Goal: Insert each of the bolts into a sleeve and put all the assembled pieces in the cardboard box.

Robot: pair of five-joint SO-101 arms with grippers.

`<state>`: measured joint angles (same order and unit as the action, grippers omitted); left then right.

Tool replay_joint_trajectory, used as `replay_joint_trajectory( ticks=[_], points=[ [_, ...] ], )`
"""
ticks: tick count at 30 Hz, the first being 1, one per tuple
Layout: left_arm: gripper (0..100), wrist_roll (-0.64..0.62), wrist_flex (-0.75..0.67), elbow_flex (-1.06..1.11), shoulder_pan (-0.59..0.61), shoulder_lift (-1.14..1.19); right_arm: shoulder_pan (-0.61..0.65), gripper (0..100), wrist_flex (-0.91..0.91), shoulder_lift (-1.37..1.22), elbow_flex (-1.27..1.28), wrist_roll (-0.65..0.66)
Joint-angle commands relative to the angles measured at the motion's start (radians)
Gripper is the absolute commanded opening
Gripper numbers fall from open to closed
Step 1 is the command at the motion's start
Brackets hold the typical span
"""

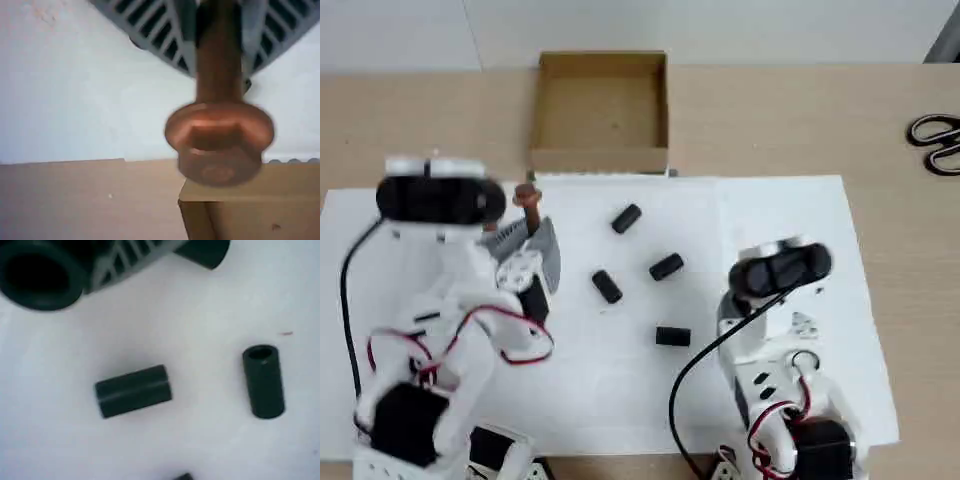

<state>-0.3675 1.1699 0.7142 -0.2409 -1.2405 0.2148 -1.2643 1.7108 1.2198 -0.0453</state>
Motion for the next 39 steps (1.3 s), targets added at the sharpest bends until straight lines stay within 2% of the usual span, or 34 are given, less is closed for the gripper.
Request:
replay_joint_trajectory(
  ticks=[1, 5, 10, 14, 18, 24, 32, 39],
  points=[
    [0, 0.005, -0.14, 0.171, 0.002, -0.198, 0.061, 0.2, 0.028, 0.09, 0.043, 0.009],
    [1, 0.006, -0.236, 0.343, 0.002, -0.396, 0.131, 0.3, 0.074, 0.101, 0.061, 0.017],
    [1, 0.005, -0.259, 0.496, -0.005, -0.591, 0.203, 0.3, 0.157, 0.102, 0.123, 0.106],
    [1, -0.054, -0.281, 0.513, -0.005, -0.574, 0.266, 0.3, 0.274, 0.102, 0.149, 0.11],
    [1, -0.121, -0.376, 0.547, -0.008, -0.575, 0.335, 0.3, 0.364, 0.102, 0.206, 0.109],
    [1, -0.155, -0.506, 0.648, -0.011, -0.575, 0.427, 0.3, 0.489, 0.102, 0.269, 0.11],
    [1, -0.157, -0.551, 0.679, -0.192, -0.575, 0.479, 0.3, 0.51, 0.102, 0.299, 0.11],
    [1, -0.206, -0.546, 0.682, -0.249, -0.575, 0.522, 0.3, 0.507, 0.101, 0.299, 0.11]
  ],
)
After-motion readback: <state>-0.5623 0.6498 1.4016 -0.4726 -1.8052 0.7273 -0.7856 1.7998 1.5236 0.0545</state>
